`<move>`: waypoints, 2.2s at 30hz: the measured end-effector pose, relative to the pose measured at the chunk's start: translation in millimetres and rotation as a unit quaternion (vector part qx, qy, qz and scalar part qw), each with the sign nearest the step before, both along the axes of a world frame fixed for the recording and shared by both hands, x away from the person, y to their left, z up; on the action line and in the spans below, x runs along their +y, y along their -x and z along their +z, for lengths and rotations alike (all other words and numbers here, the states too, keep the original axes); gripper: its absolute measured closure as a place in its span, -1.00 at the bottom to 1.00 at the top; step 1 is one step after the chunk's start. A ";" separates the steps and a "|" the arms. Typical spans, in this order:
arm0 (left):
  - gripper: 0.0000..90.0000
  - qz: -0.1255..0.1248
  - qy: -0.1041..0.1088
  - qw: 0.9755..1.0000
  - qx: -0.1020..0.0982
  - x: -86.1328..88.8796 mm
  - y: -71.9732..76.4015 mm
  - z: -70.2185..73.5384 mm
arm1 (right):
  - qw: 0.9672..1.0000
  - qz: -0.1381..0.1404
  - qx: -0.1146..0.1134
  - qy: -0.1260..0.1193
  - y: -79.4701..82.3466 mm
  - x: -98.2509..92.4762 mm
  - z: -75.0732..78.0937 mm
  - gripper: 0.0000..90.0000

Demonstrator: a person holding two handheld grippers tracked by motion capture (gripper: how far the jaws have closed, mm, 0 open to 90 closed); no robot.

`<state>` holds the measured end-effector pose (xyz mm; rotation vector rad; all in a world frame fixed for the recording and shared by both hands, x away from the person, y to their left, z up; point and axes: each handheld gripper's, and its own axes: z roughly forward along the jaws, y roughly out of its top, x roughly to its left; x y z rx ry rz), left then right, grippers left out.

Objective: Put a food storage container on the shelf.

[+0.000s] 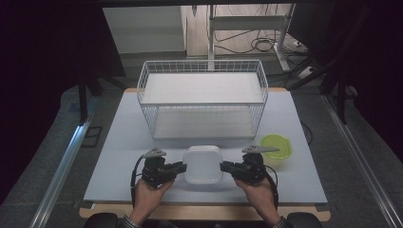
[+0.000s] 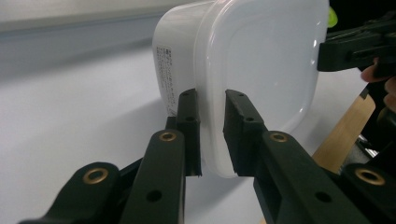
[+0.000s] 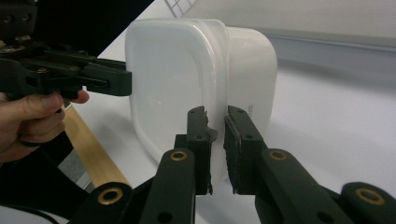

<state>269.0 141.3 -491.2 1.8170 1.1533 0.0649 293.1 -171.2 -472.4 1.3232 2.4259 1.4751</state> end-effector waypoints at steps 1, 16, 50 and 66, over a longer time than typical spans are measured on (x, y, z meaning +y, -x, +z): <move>0.73 -0.002 0.001 1.000 -0.001 0.2 -0.6 1.3 | 1.000 -0.001 -0.002 -0.001 -0.6 -0.5 0.5 0.80; 0.75 -0.014 0.007 0.998 -0.056 -3.8 -15.3 43.7 | 0.999 -0.011 -0.037 -0.032 -13.2 -10.9 29.0 0.80; 0.76 0.002 0.026 0.991 -0.132 16.3 -72.0 165.5 | 0.991 0.002 -0.117 -0.057 -78.3 4.5 150.0 0.79; 0.76 0.001 0.049 0.992 -0.118 22.9 -121.3 180.9 | 0.992 -0.018 -0.111 -0.064 -120.2 12.0 176.3 0.78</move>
